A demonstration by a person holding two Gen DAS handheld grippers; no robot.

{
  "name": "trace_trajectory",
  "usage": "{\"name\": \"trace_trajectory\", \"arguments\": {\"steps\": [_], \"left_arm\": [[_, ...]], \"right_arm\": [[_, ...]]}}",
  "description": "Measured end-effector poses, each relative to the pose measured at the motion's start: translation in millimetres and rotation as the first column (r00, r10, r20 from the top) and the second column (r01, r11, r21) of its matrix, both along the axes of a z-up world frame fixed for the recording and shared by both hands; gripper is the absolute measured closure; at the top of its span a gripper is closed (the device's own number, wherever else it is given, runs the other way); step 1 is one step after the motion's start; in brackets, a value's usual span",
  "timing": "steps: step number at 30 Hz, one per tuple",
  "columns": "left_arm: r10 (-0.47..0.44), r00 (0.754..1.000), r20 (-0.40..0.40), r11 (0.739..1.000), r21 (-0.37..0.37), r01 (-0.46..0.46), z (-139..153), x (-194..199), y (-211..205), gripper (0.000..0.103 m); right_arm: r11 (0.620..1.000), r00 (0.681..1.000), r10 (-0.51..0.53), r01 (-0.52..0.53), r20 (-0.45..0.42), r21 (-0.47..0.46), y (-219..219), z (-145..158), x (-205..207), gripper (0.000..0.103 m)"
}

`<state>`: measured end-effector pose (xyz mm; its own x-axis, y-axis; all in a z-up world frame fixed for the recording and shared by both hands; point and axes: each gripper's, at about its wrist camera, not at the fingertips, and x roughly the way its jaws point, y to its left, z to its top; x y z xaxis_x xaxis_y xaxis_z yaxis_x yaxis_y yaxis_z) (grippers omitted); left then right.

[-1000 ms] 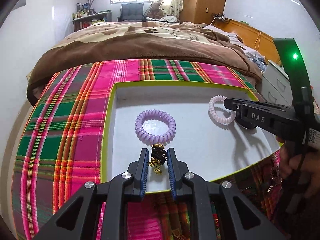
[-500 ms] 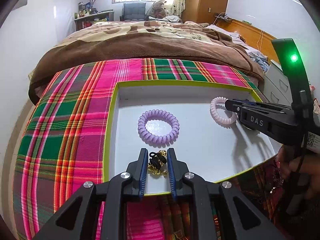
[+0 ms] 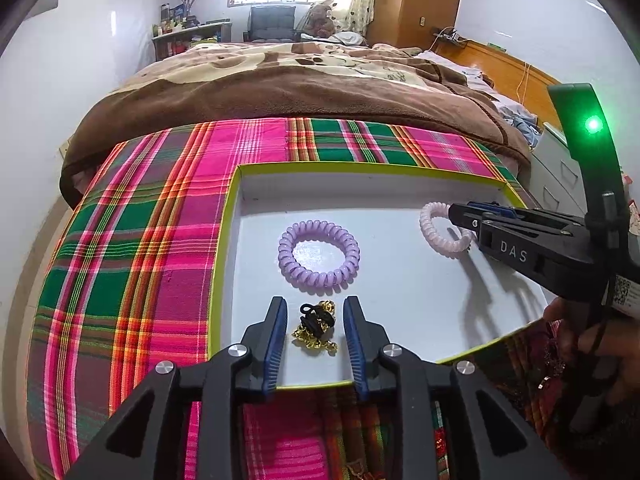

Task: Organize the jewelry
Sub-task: 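Open the left tool to drop the earring while the right drops the white coil, then move both tools back to the jewelry, right tool reaching the grey flower hair tie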

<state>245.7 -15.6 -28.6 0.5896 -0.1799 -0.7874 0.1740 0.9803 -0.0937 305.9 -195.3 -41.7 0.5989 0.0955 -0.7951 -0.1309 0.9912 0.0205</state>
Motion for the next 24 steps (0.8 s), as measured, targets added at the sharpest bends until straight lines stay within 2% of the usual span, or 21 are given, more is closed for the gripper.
{"name": "trace_trajectory", "arguments": {"steps": [3, 14, 24], "left_arm": [[0.000, 1.000, 0.004, 1.000, 0.000, 0.000, 1.4, -1.8, -0.3, 0.064], [0.010, 0.999, 0.040, 1.000, 0.025, -0.011, 18.6, -20.8, -2.4, 0.062], [0.014, 0.997, 0.072, 0.999, 0.039, -0.017, 34.4, -53.3, -7.3, 0.062]], "right_arm": [[1.000, 1.000, 0.009, -0.009, 0.011, 0.004, 1.7, 2.6, -3.6, 0.066], [1.000, 0.999, 0.017, -0.018, 0.052, 0.017, 1.0, 19.6, -27.5, 0.065], [0.999, 0.995, 0.017, -0.021, 0.096, 0.044, -2.1, 36.9, -69.7, 0.065]]}}
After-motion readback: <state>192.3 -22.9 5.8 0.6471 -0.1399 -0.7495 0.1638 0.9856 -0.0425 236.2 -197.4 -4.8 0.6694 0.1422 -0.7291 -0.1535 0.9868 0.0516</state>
